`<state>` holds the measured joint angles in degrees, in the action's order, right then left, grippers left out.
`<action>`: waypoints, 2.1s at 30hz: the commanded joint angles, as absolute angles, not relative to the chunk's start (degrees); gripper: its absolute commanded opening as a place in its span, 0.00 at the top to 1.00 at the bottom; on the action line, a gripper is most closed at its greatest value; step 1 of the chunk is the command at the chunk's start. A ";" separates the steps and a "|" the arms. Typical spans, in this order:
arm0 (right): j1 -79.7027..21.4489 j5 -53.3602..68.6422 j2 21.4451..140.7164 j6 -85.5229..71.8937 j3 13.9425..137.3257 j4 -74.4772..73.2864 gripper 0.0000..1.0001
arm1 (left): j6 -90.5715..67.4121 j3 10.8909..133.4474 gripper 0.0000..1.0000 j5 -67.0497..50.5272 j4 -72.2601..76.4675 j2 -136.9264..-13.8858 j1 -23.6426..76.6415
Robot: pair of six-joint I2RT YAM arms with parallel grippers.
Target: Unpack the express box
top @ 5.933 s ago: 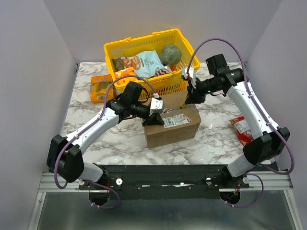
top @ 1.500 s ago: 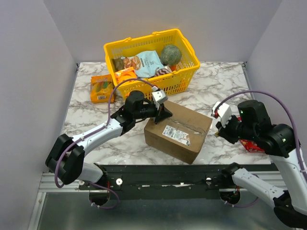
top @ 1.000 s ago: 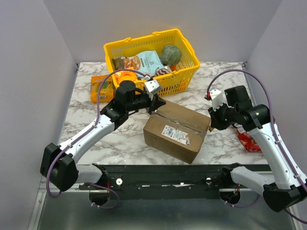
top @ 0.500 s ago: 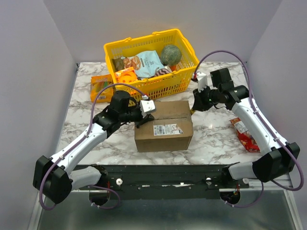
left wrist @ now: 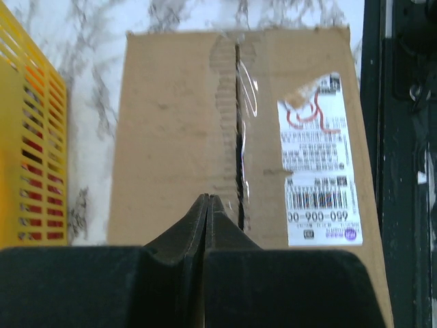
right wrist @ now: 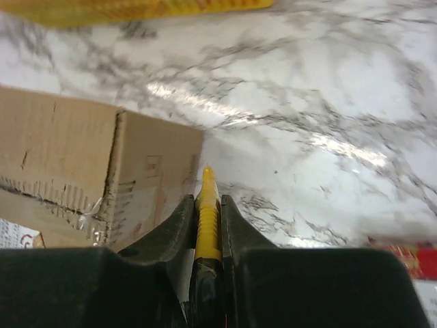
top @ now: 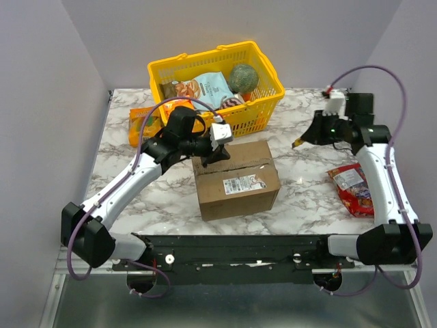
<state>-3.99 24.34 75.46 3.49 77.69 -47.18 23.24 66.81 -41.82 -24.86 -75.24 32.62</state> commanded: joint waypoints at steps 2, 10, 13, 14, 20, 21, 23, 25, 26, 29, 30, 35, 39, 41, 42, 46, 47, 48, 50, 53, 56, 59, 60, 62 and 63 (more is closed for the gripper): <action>4.66 37.96 66.03 -6.67 73.93 -40.36 1.00 | 11.44 74.52 0.94 -46.14 -16.64 -82.42 33.57; -2.18 24.14 53.18 -14.50 64.52 -29.45 1.00 | 3.34 79.01 0.94 -43.95 -7.74 -91.93 35.77; -5.97 18.05 51.51 -13.71 62.84 -29.18 1.00 | 3.25 79.89 0.95 -43.42 -7.38 -94.22 36.47; -6.50 17.41 51.50 -14.06 62.67 -30.22 0.99 | 3.34 79.81 0.95 -43.16 -7.38 -94.91 36.47; -9.14 15.21 52.20 -13.72 60.56 -29.97 0.99 | 4.30 77.35 0.98 -40.44 -7.64 -95.19 37.09; -9.75 15.29 52.55 -13.62 60.64 -29.97 1.00 | 4.48 76.91 0.98 -39.91 -7.65 -95.10 37.18; -10.11 17.22 53.69 -13.88 60.47 -29.45 1.00 | 4.83 75.77 0.99 -39.20 -7.91 -94.92 37.44; -10.37 18.28 54.31 -14.59 60.29 -29.00 1.00 | 5.01 74.71 1.00 -38.59 -7.91 -94.57 37.62; -10.63 18.98 54.49 -14.94 60.29 -28.57 1.00 | 5.10 74.36 1.00 -38.41 -7.91 -94.48 37.70; -11.07 20.65 55.11 -15.55 60.47 -27.69 0.99 | 5.27 73.04 1.00 -37.71 -7.91 -94.13 37.79; -11.16 21.44 55.72 -15.73 60.38 -27.42 1.00 | 5.36 72.69 1.00 -37.71 -7.82 -94.13 37.79; -11.16 23.11 56.60 -16.00 59.85 -26.81 1.00 | 5.19 71.54 1.00 -37.53 -7.47 -93.69 37.88; -11.25 24.08 57.65 -16.43 59.68 -26.63 1.00 | 5.18 71.28 1.00 -37.09 -7.30 -93.78 37.88; -11.34 24.43 58.09 -16.35 59.59 -26.72 1.00 | 5.10 71.19 1.00 -36.92 -7.21 -93.78 37.79; -11.51 24.35 58.27 -16.09 59.59 -26.81 0.99 | 5.10 71.10 1.00 -36.91 -7.12 -93.78 37.88; -12.13 24.08 58.62 -15.38 59.33 -27.77 1.00 | 5.01 71.02 1.00 -36.65 -7.21 -93.87 37.79; -12.13 23.56 58.62 -15.21 59.33 -28.38 1.00 | 5.01 70.93 1.00 -36.74 -7.21 -94.04 37.88; -12.22 23.55 58.54 -15.03 59.07 -28.65 0.99 | 5.01 70.93 1.00 -36.65 -7.21 -94.04 37.79; -12.30 24.25 58.54 -14.68 59.15 -29.79 1.00 | 5.10 70.84 1.00 -36.39 -7.12 -94.13 37.88; -12.30 23.56 58.27 -14.07 59.85 -32.77 1.00 | 5.01 70.75 1.00 -35.60 -7.21 -94.22 37.88; -12.30 22.86 57.83 -12.75 60.82 -36.11 1.00 | 5.45 70.66 1.00 -34.98 -7.38 -94.39 37.88; -12.30 22.50 57.48 -11.52 60.91 -38.49 1.00 | 5.71 70.40 1.00 -34.54 -7.29 -94.48 37.88; -12.30 22.59 57.31 -11.25 60.91 -39.02 1.00 | 5.71 70.31 1.00 -34.28 -7.29 -94.48 37.88; -12.30 23.20 56.95 -10.90 61.34 -40.77 1.00 | 5.89 70.14 1.00 -33.75 -7.29 -94.48 37.88; -12.30 23.46 56.78 -10.46 61.70 -41.56 1.00 | 6.06 70.05 1.00 -33.58 -7.47 -94.57 37.88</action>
<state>-11.94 23.11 58.19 -12.97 59.96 -33.15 4.71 72.27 -38.06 -3.07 -94.06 37.65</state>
